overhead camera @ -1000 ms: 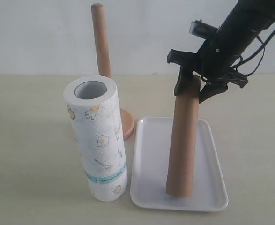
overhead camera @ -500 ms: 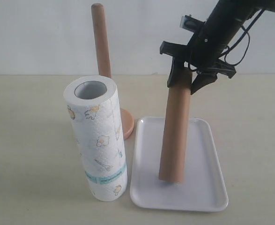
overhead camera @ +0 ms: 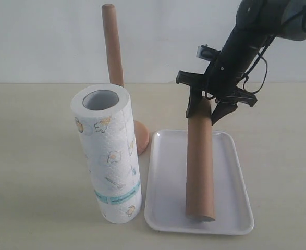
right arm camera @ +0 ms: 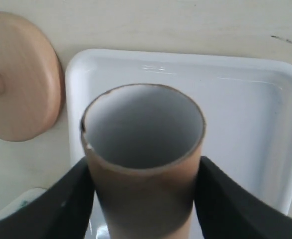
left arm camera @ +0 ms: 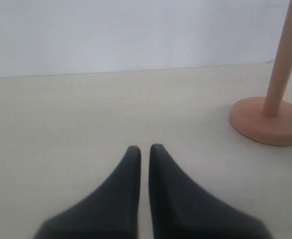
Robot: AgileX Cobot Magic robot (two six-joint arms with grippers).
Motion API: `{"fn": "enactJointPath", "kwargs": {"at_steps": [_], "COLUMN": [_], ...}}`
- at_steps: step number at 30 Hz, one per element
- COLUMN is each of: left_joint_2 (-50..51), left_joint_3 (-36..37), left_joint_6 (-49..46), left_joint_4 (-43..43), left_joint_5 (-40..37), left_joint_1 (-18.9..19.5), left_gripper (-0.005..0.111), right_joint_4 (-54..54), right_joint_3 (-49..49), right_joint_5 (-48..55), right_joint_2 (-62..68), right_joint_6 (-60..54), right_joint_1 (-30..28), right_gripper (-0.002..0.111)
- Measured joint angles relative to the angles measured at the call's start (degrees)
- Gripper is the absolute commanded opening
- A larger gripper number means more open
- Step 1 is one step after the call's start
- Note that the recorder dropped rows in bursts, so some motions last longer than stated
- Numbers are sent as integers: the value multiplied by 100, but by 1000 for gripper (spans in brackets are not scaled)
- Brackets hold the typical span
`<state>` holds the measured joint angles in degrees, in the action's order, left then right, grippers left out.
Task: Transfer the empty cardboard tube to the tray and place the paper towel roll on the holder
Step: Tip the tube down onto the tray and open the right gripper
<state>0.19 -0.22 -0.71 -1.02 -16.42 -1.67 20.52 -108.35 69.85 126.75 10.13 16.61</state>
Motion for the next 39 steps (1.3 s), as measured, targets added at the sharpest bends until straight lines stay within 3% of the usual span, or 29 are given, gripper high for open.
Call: {"fn": "enactJointPath", "kwargs": {"at_steps": [8,26,28,29,30,33,35,37,39], "left_joint_2": [0,0,0,0,0,0,0,0,0], "left_joint_3": [0,0,0,0,0,0,0,0,0], "left_joint_6": [0,0,0,0,0,0,0,0,0], "left_joint_4": [0,0,0,0,0,0,0,0,0], "left_joint_5": [0,0,0,0,0,0,0,0,0], "left_joint_1": [0,0,0,0,0,0,0,0,0], "left_gripper": [6,6,6,6,6,6,6,6,6], "right_joint_4": [-229,-238,-238,-238,-238,-238,-223,-58,67], "right_joint_3": [0,0,0,0,0,0,0,0,0], "right_joint_5": [0,0,0,0,0,0,0,0,0], "right_joint_2": [218,313,313,313,313,313,313,313,223], "right_joint_6": [168,206,218,218,279,487,584,598,558], "right_joint_1": [0,0,0,0,0,0,0,0,0], "right_gripper": [44,45,54,65,67,67,58,40,13]}}
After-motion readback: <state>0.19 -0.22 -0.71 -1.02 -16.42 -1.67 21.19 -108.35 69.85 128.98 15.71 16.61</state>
